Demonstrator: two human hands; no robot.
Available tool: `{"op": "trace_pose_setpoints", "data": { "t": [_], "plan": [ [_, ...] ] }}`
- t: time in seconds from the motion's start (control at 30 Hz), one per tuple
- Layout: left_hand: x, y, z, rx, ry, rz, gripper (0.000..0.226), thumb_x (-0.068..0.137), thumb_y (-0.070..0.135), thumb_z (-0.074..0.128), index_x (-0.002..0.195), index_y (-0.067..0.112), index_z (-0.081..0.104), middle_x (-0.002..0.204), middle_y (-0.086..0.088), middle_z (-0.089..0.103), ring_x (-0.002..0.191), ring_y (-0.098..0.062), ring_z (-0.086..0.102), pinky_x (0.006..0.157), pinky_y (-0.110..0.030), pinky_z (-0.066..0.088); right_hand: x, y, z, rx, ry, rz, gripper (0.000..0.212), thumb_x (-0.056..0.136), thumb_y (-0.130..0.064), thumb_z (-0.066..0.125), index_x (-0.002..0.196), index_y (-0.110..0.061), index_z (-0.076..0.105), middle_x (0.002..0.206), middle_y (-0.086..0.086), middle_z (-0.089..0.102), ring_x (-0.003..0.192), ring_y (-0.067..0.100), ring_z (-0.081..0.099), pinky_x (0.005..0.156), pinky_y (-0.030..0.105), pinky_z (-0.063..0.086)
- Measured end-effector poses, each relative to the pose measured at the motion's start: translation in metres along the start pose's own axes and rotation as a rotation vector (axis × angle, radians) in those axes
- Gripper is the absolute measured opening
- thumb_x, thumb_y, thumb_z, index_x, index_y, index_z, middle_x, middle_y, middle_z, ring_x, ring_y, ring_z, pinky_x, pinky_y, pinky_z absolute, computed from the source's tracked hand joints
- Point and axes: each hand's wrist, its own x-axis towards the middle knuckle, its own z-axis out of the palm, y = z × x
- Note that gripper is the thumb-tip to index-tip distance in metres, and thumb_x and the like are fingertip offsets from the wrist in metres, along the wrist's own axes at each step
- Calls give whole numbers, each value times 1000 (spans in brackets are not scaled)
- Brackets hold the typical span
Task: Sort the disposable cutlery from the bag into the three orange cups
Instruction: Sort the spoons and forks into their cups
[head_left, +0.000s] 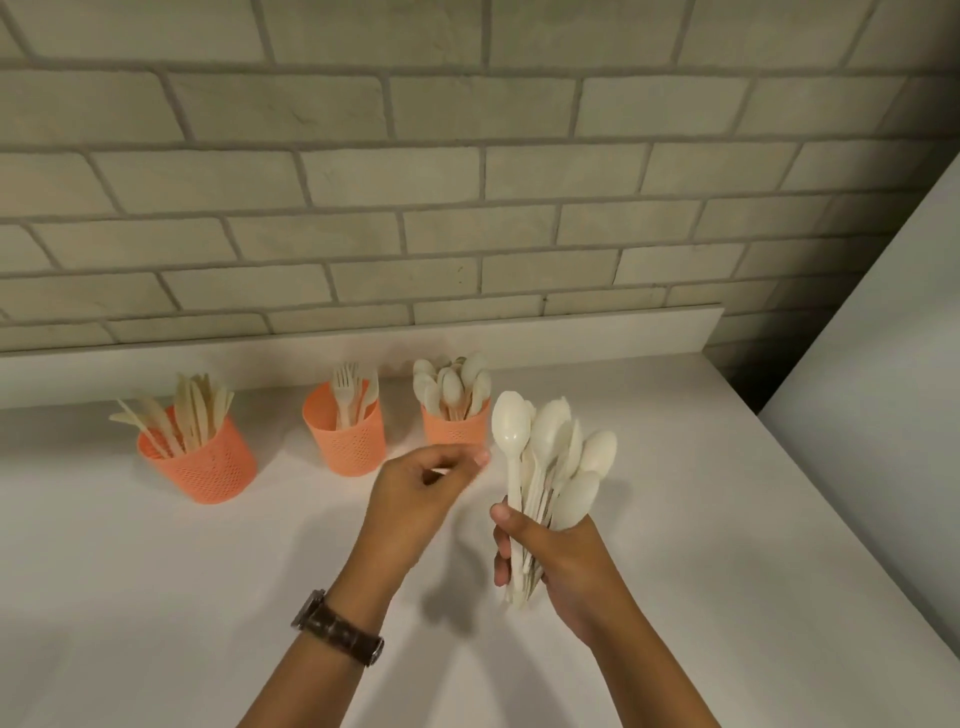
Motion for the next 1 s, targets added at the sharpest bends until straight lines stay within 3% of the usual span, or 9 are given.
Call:
{"op": "trace_pose_setpoints", "data": {
  "t": [0.07, 0.2, 0.3, 0.43, 0.53, 0.67, 0.77, 0.9, 1.0],
  "plan": [
    [-11, 4, -1, 35, -82, -27, 18, 68, 36, 77, 83, 26, 75, 80, 12, 73, 68, -7, 61, 71, -16, 49, -2, -1, 6, -87, 29, -19, 14, 75, -20, 76, 74, -12, 65, 54, 7, 57, 42, 23, 54, 46, 26, 46],
    [-24, 6, 4, 192, -10, 49, 21, 63, 34, 80, 79, 22, 74, 65, 6, 66, 46, -5, 44, 52, -17, 41, -7, -1, 19, -301, 152, -70, 15, 73, -11, 77, 81, -16, 66, 50, -3, 62, 35, 15, 52, 42, 26, 46],
    [-26, 7, 4, 117, 10, 18, 11, 66, 23, 79, 76, 19, 75, 69, -3, 72, 57, -17, 63, 59, -29, 54, -10, 1, 23, -349, 168, -110, 23, 67, -13, 82, 80, -21, 64, 60, -5, 66, 34, 10, 51, 39, 22, 44],
    [-25, 10, -2, -26, -57, -18, 3, 72, 11, 75, 72, 9, 75, 68, -14, 72, 60, -14, 65, 63, -23, 53, -14, -1, 21, -227, 70, -91, 14, 76, -16, 76, 83, -11, 65, 54, -2, 64, 39, 10, 56, 40, 19, 43],
    [-21, 10, -7, -177, -137, -82, 13, 79, 7, 68, 67, 7, 74, 69, -9, 73, 68, -17, 69, 66, -21, 55, -18, -4, 15, -125, 32, -56, 32, 80, -36, 62, 75, -4, 65, 55, 9, 64, 42, 21, 58, 45, 25, 47],
    [-10, 14, -8, -292, -205, -117, 18, 83, 5, 62, 69, 7, 73, 77, -10, 74, 73, -17, 70, 67, -20, 55, -14, -2, 8, -103, 96, -38, 35, 91, -33, 53, 87, 0, 65, 66, 15, 70, 50, 25, 64, 49, 26, 50],
    [17, 16, -13, -278, -84, -82, 17, 84, 10, 62, 68, 6, 68, 65, 4, 69, 64, -6, 65, 65, -15, 55, -6, 4, -3, -101, 204, -14, 28, 92, -30, 52, 88, -4, 62, 76, 14, 74, 53, 26, 66, 48, 28, 51],
    [68, 9, -13, -107, 166, 34, 37, 83, 17, 66, 51, 13, 50, 38, 13, 41, 40, -1, 38, 48, -11, 36, 0, 8, -19, -111, 267, 23, 25, 94, -26, 52, 90, -3, 60, 75, 9, 73, 51, 22, 63, 47, 27, 50],
    [103, -5, -2, -134, 263, 49, 27, 82, 13, 69, 57, 5, 60, 39, 12, 51, 46, -6, 49, 59, -19, 43, 4, 7, -23, -118, 271, 26, 26, 94, -26, 52, 90, -2, 60, 70, 7, 71, 49, 22, 62, 47, 26, 49]
  ]
}}
